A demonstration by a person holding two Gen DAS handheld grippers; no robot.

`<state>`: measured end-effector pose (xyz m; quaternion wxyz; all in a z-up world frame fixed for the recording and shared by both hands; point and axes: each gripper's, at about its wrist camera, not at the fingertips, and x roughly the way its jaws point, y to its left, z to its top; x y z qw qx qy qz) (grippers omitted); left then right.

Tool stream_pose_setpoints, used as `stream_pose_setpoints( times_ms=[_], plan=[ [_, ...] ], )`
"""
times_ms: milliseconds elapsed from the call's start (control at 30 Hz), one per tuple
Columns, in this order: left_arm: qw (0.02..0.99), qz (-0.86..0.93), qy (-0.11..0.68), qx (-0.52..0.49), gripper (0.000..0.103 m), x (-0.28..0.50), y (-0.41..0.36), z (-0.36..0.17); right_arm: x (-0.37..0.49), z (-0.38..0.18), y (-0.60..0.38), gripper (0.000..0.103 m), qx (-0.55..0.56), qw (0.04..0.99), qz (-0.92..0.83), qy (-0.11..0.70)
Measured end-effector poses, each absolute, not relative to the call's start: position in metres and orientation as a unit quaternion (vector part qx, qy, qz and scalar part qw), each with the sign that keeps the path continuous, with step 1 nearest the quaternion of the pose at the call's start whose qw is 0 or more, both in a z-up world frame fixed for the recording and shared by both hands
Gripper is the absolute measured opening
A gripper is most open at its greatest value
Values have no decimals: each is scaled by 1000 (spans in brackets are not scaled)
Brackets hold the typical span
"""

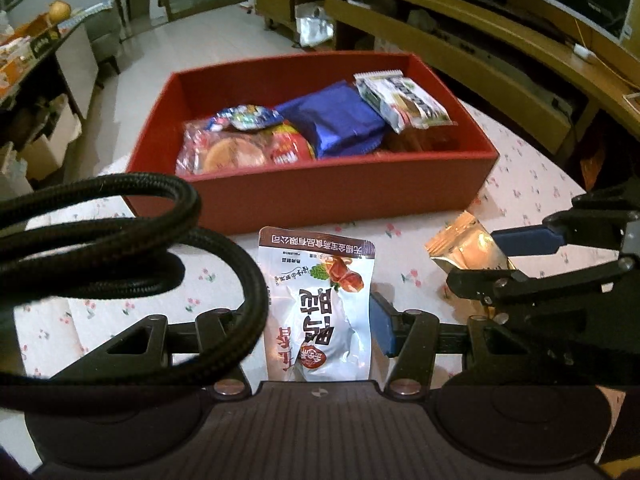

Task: Organize snacks
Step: 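Carry the white jerky bag and gold packet over the red tray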

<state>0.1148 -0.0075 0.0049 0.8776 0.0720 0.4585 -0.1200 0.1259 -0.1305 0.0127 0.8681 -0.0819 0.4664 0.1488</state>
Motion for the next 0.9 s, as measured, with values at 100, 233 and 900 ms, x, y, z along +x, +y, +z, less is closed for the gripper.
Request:
stream_pose_setpoints(
  times_ms=[100, 233, 900],
  plan=[
    [883, -116, 451, 59, 62, 120, -5, 11, 129, 20, -130, 47, -72, 873, 149, 458],
    [890, -111, 439, 54, 62, 125, -5, 20, 133, 29, -130, 47, -68, 882, 143, 444],
    [916, -96, 385, 54, 60, 161, -12, 50, 166, 59, -132, 47, -64, 908, 111, 398]
  ],
)
